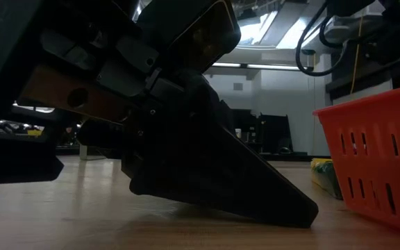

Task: Pick & Place Office Desk Supplies
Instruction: Put the box of crayons into the yellow bin

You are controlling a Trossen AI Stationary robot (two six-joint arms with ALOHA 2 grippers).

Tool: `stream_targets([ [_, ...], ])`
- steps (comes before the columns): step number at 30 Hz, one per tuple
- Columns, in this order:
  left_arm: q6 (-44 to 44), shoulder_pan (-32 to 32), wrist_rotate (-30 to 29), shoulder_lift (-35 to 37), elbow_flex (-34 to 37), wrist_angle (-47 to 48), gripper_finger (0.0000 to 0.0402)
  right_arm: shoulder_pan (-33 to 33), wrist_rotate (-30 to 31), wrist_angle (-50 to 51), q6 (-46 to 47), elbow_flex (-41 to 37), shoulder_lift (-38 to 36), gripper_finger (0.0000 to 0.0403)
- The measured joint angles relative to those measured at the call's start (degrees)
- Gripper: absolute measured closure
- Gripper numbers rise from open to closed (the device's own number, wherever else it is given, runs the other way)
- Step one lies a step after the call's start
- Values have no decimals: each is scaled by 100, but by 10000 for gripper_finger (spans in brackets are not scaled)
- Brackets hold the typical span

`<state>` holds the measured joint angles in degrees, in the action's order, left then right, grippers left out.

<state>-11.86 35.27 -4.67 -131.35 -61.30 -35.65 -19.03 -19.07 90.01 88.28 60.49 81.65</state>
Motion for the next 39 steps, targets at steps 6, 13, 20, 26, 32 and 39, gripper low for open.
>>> stream_targets([
  [6,-1,2,2,0,0,0,398,0,-21,-2,-18,-163,0,403],
  [13,-5,4,2,0,0,1,398,0,-202,-6,-202,-507,-41,403],
  [20,7,4,-2,0,0,1,398,0,-23,0,117,-509,-456,403],
  [26,7,4,-4,0,0,1,398,2,68,-2,215,-509,-518,396],
  [32,7,4,-7,0,0,1,398,0,63,-2,193,-509,-518,388],
  [39,9,4,-9,0,0,1,398,2,258,1,219,-509,-518,379],
])
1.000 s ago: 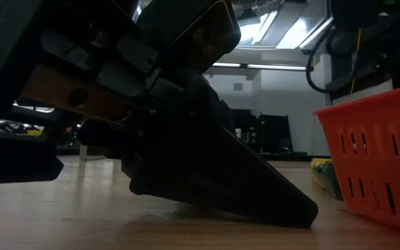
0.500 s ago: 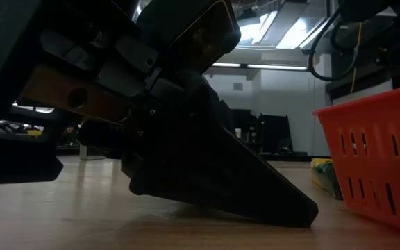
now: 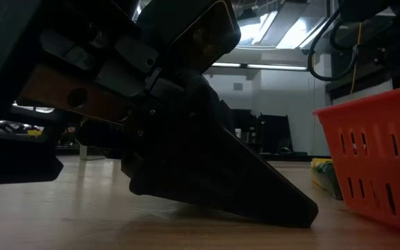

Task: Pick & Place Office Desk Supplies
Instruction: Put the box of crayons into the yellow bin

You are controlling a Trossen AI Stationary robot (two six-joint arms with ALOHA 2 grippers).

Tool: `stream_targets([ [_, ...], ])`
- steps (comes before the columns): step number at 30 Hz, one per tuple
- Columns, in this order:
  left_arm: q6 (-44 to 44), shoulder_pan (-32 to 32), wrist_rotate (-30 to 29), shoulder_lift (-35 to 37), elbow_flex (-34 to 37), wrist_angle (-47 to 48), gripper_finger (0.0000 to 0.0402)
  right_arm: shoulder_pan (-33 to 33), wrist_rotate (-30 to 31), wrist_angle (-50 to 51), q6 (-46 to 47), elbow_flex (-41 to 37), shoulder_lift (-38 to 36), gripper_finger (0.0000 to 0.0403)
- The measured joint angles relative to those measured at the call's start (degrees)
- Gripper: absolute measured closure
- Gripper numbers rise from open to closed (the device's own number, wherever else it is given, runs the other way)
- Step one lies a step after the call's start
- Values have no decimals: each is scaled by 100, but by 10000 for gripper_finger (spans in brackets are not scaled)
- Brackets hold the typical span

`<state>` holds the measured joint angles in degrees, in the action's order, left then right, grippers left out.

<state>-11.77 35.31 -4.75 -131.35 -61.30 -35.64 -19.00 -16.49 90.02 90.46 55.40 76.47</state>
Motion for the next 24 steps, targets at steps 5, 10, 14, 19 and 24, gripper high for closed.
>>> stream_targets([
  [5,0,0,-2,0,0,0,398,-2,6,0,-28,0,0,356],
  [10,-2,0,-4,0,0,0,398,-2,19,1,-88,0,0,333],
  [14,-2,0,-4,0,0,0,398,-2,15,-2,-93,-30,0,344],
  [19,-1,0,-4,0,0,0,398,-1,74,-2,7,-87,0,387],
  [24,2,0,-7,0,0,0,398,-2,-99,-4,-64,-70,0,376],
])
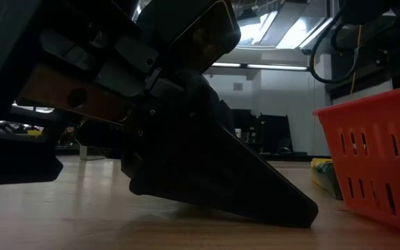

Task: Pick & Place Office Desk Supplies
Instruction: Put the box of crayons into the yellow bin

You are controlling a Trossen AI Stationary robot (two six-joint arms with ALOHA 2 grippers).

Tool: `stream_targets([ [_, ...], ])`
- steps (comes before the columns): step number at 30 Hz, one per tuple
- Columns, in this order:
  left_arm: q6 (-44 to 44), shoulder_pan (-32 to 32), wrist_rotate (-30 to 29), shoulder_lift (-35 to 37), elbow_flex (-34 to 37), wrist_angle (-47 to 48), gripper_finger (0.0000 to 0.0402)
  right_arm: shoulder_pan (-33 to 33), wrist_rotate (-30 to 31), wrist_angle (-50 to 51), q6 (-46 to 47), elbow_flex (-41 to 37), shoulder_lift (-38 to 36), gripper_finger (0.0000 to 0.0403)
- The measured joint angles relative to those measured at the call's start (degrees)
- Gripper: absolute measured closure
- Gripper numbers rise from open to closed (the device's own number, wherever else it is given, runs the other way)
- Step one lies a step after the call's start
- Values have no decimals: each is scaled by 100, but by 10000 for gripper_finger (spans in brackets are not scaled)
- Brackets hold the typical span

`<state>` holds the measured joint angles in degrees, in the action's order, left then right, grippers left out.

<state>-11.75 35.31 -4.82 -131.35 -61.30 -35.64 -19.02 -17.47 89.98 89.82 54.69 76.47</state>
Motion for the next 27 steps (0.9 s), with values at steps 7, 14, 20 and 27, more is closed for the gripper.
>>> stream_targets([
  [7,4,-4,3,0,0,0,398,-1,45,-1653,-2,255,0,327],
  [14,0,-7,31,0,0,7,398,-112,243,-2239,275,263,437,294],
  [20,0,-7,32,0,0,15,398,-309,8,-2242,168,261,907,266],
  [27,-1,-10,36,0,0,15,398,-412,9,-2317,253,261,1001,254],
])
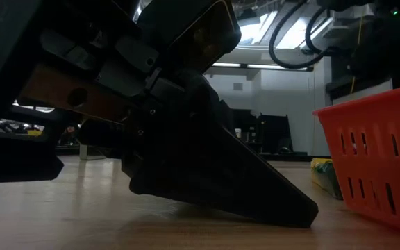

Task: Pick & Place Office Desk Supplies
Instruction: Put the box of crayons into the yellow bin

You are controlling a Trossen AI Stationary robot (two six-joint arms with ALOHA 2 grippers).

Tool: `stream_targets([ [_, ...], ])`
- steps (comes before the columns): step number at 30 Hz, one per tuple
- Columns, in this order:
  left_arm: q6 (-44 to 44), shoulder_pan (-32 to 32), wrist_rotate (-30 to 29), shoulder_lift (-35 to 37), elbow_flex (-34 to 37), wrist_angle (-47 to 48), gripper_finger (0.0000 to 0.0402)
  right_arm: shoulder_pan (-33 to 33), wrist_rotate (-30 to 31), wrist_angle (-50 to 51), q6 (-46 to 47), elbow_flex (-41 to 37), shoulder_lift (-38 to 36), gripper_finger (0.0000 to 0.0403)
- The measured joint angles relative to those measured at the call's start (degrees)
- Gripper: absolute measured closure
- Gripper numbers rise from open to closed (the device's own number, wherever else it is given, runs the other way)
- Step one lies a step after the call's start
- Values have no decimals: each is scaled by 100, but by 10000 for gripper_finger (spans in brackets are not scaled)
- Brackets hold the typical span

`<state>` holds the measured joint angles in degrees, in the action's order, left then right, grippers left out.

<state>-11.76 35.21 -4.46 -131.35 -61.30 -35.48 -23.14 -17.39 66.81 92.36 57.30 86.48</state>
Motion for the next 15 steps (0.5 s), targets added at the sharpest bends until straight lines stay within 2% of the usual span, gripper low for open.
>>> stream_targets([
  [15,1,1,3,0,0,2,398,-1,326,-198,162,-7,57,261],
])
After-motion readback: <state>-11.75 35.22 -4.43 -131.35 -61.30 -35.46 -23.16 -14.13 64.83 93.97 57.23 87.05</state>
